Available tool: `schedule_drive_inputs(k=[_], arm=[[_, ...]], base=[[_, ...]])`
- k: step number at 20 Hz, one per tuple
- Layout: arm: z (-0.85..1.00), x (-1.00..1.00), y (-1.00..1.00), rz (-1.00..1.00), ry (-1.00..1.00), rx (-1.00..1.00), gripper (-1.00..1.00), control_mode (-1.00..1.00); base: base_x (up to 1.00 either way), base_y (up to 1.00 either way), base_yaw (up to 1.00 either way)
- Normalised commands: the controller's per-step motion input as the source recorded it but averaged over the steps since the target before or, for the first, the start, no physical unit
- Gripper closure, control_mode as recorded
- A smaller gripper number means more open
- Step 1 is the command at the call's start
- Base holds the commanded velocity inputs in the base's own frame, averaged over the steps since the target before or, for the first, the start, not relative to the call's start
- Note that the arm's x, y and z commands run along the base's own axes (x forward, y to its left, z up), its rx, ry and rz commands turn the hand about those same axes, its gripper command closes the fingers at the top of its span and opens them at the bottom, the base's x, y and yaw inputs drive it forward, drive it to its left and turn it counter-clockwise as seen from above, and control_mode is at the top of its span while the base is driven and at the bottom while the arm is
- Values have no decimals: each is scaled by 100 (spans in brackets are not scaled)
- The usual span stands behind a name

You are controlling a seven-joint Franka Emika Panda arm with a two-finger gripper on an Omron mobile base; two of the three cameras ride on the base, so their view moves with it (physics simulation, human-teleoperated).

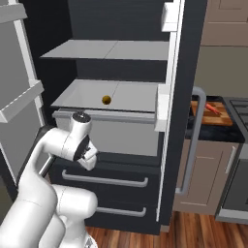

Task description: Retrieve a lemon from the fridge and place it on the cutting board with the fish.

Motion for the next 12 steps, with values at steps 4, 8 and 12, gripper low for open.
schedule_drive_inputs(k=[4, 8, 12], arm=[[28, -39, -44, 66, -25, -46, -100, -100], [32, -42, -28, 62, -20, -55, -100, -100], [30, -43, 3, 26, 0, -22, -100, -100]], base=[[0, 0, 0], [0, 0, 0], [0, 0, 0]])
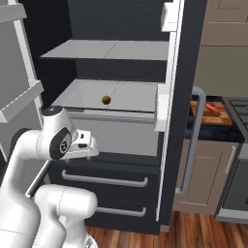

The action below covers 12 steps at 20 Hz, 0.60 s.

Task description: Retrieve a lemon from the fridge and place it on the cutting board with the fish.

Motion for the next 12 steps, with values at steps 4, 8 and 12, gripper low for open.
schedule_drive_inputs(k=[4, 8, 12], arm=[[-1, -24, 13, -3, -7, 22, -100, -100], [27, -21, 36, -17, -12, 26, -100, -100], [37, -11, 5, -22, -10, 9, -100, -100]], base=[[0, 0, 0], [0, 0, 0], [0, 0, 0]])
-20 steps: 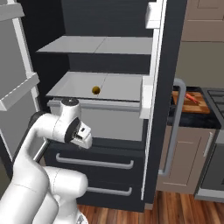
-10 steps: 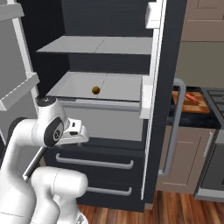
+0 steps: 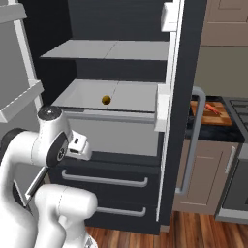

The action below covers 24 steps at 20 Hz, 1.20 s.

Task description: Retrieve a lemon from the fridge and place it on the cutting board with the fish.

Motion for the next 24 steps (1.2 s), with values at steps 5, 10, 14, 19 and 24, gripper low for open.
schedule_drive_inputs(k=[5, 10, 14, 19, 24], arm=[[19, 0, 0, -22, 0, -14, -100, -100], [16, -10, 0, -3, 0, -15, -100, -100], [1, -41, 0, 11, 0, 0, -100, -100], [0, -35, 0, 18, 0, 0, -100, -100], [0, -3, 0, 10, 1, 0, -100, -100]], base=[[0, 0, 0], [0, 0, 0], [0, 0, 0], [0, 0, 0], [0, 0, 0]])
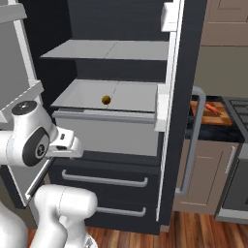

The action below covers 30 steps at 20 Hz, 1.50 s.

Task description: Retrieve a lemon from the fridge and place it on the cutting board with the fish.

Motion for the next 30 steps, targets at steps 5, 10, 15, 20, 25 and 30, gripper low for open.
schedule_drive_inputs(k=[5, 10, 15, 20, 25, 30], arm=[[0, 0, 0, 0, 0, 0, -100, -100], [0, 0, 0, 0, 0, 0, -100, -100], [0, 4, 0, 0, 0, 0, -100, 100], [0, 0, 0, 0, 0, 0, -100, 100], [0, 0, 0, 0, 0, 0, -100, 100], [0, 0, 0, 0, 0, 0, -100, 100]], base=[[0, 0, 0], [0, 0, 0], [29, -2, 8], [68, -6, 19], [32, -37, 15], [8, -57, 6]])
